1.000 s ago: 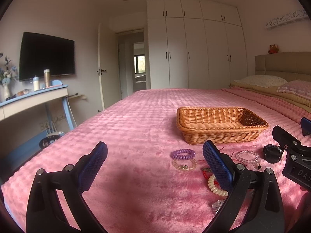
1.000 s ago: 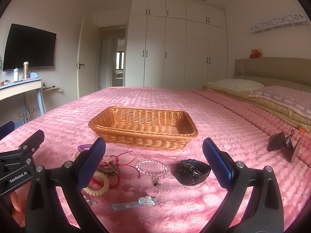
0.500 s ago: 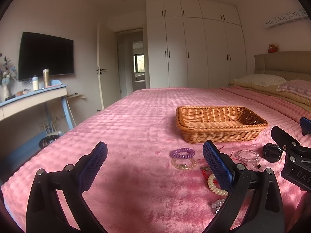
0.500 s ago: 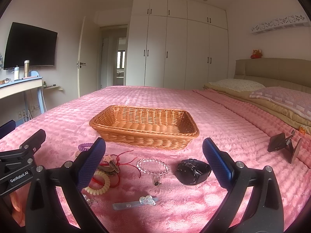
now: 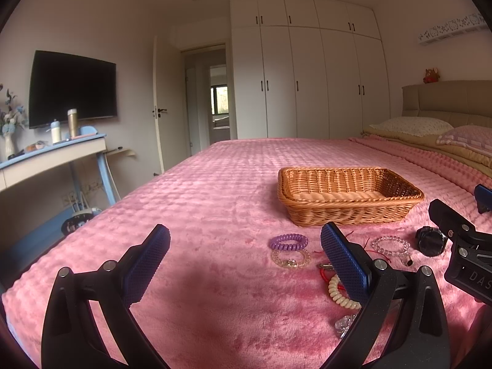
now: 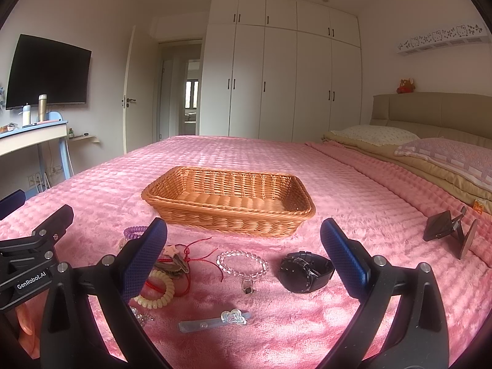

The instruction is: Organize jewelry

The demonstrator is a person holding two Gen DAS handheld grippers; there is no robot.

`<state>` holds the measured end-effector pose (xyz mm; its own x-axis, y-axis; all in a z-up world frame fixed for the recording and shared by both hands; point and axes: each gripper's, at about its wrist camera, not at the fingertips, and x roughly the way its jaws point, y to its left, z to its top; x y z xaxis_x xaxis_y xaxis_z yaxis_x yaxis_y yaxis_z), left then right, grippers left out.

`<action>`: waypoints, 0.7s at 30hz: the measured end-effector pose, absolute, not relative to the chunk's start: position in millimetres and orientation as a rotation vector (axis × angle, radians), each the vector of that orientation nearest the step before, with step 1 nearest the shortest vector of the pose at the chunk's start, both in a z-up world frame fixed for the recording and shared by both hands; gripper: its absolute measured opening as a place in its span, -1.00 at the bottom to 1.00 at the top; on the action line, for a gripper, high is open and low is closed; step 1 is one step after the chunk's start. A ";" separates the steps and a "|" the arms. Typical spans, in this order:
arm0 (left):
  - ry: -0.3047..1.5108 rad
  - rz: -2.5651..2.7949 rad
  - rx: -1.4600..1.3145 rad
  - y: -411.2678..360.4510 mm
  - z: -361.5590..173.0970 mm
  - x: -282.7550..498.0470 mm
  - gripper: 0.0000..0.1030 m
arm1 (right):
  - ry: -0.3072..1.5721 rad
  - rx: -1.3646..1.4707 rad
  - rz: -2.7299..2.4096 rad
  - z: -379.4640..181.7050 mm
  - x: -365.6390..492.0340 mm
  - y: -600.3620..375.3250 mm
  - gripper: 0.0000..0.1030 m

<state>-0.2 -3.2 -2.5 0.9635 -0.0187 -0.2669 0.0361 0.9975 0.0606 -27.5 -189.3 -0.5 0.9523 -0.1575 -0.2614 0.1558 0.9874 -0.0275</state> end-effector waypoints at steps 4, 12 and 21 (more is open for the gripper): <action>0.269 -0.028 0.067 -3.3 -2.4 -0.3 0.85 | 0.266 -0.007 -0.159 -0.5 -27.5 -189.2 0.85; 0.269 -0.027 0.066 -3.5 -2.0 0.1 0.85 | 0.269 -0.007 -0.161 -1.1 -27.4 -189.6 0.85; 0.304 -0.049 0.036 4.6 -1.2 5.1 0.85 | 0.298 -0.017 -0.198 -3.3 -23.3 -191.9 0.85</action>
<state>5.1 4.6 -1.2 0.9531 -0.0432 -0.2997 0.0540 0.9981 0.0280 -23.3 -191.9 -3.3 0.9368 -0.1963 -0.2897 0.1911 0.9805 -0.0463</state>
